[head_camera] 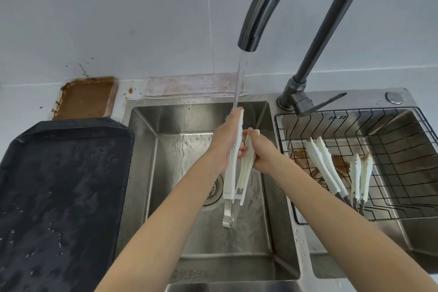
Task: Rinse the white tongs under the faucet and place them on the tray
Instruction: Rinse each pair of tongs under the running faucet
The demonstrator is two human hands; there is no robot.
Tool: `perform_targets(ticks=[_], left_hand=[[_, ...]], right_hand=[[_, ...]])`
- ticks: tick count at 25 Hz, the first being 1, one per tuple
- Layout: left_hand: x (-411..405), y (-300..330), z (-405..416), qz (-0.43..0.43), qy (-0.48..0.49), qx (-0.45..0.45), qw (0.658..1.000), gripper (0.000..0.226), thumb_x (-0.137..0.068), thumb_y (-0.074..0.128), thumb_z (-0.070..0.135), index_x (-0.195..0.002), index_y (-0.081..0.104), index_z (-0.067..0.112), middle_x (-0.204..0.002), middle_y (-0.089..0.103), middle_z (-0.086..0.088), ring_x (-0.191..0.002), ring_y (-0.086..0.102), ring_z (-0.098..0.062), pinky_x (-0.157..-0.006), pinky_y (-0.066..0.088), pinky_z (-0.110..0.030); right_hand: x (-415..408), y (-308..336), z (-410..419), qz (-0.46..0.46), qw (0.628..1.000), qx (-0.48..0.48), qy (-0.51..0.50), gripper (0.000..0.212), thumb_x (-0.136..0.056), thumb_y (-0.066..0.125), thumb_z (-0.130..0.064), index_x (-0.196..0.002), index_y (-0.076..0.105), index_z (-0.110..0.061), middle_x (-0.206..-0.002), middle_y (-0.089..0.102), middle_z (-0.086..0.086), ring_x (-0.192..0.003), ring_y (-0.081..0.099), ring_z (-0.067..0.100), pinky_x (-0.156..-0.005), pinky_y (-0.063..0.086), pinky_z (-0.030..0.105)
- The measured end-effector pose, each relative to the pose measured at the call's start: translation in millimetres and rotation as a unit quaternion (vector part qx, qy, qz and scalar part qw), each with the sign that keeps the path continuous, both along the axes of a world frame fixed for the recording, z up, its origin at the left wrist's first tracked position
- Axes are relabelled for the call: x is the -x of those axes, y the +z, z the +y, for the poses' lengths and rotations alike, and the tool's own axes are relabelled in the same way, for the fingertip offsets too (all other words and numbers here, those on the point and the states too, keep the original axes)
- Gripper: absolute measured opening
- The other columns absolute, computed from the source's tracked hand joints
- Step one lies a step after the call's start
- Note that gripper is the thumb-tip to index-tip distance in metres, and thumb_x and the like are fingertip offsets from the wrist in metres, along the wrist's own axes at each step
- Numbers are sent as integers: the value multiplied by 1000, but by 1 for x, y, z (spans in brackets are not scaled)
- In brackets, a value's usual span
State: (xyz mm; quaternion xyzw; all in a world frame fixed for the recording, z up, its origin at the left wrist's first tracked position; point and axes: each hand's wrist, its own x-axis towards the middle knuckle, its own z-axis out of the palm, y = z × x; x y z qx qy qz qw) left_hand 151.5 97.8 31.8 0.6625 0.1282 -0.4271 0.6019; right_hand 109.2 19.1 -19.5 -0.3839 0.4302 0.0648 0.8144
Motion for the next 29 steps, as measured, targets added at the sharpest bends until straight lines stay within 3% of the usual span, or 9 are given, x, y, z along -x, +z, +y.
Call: perform_targets(ticks=[2, 4, 9, 12, 15, 17, 21, 24, 29], left_hand=[[-3, 1, 4, 5, 15, 8, 1000, 54, -89, 34, 60, -90, 61, 14, -58, 48, 1, -30, 43, -8, -33, 34, -13], [-6, -3, 7, -36, 23, 23, 999, 45, -93, 33, 53, -78, 58, 18, -54, 49, 3, -35, 45, -8, -40, 38, -19], [-4, -17, 15, -249, 41, 19, 967, 23, -96, 36, 38, -86, 48, 21, -62, 43, 5, -54, 42, -10, -54, 38, -22], [-2, -21, 19, -373, -10, -27, 927, 18, -97, 39, 30, -93, 51, 17, -70, 48, 7, -63, 46, -6, -61, 39, -10], [0, -27, 19, -458, -107, -80, 879, 22, -97, 38, 19, -107, 55, 8, -105, 58, -1, -88, 50, -7, -70, 36, 3], [-2, -26, 18, -434, -123, -50, 891, 23, -97, 39, 13, -115, 52, 6, -117, 55, -6, -93, 53, -9, -72, 39, 2], [-11, -7, 12, -234, -88, 111, 962, 17, -92, 52, 12, -107, 58, 19, -88, 60, 3, -58, 53, -1, -52, 45, -11], [-14, -5, 5, -247, -80, 54, 964, 16, -93, 51, 24, -78, 57, 24, -67, 52, 6, -40, 43, 0, -45, 39, -15], [-13, -19, -9, -320, -32, -49, 946, 37, -98, 31, 33, -67, 45, 19, -61, 45, 3, -59, 45, -17, -62, 40, -32]], right_hand=[[0, 1, 1, -3, 1000, -3, -22, 27, -100, 32, -27, -91, 51, -10, -63, 43, 4, -39, 40, 9, -38, 39, 18], [1, 0, 1, 1, 999, 17, -27, 28, -100, 32, -27, -86, 51, -12, -61, 41, 3, -38, 37, 9, -35, 36, 17], [3, 2, 6, 14, 997, 72, -33, 31, -100, 32, -27, -83, 54, -14, -61, 40, 3, -47, 34, 11, -41, 35, 21], [3, 6, 10, 8, 994, 102, -37, 30, -100, 34, -25, -81, 55, -15, -61, 40, 3, -49, 34, 11, -46, 33, 23], [3, 9, 11, -3, 990, 138, -29, 28, -99, 35, -24, -81, 55, -16, -60, 39, 3, -49, 35, 11, -46, 34, 23], [2, 8, 10, -10, 988, 146, -41, 28, -99, 35, -24, -81, 55, -17, -59, 38, 2, -48, 35, 11, -45, 34, 23], [6, 7, 2, 0, 991, 95, -96, 29, -100, 34, -27, -85, 54, -13, -57, 36, 2, -45, 31, 9, -37, 32, 19], [6, 7, -2, 9, 989, 106, -105, 28, -100, 34, -27, -84, 54, -15, -56, 36, 1, -44, 30, 9, -37, 30, 19], [2, 20, 4, -41, 941, 337, -13, 18, -97, 37, -21, -92, 54, -16, -60, 44, -4, -50, 39, 10, -49, 34, 24]])
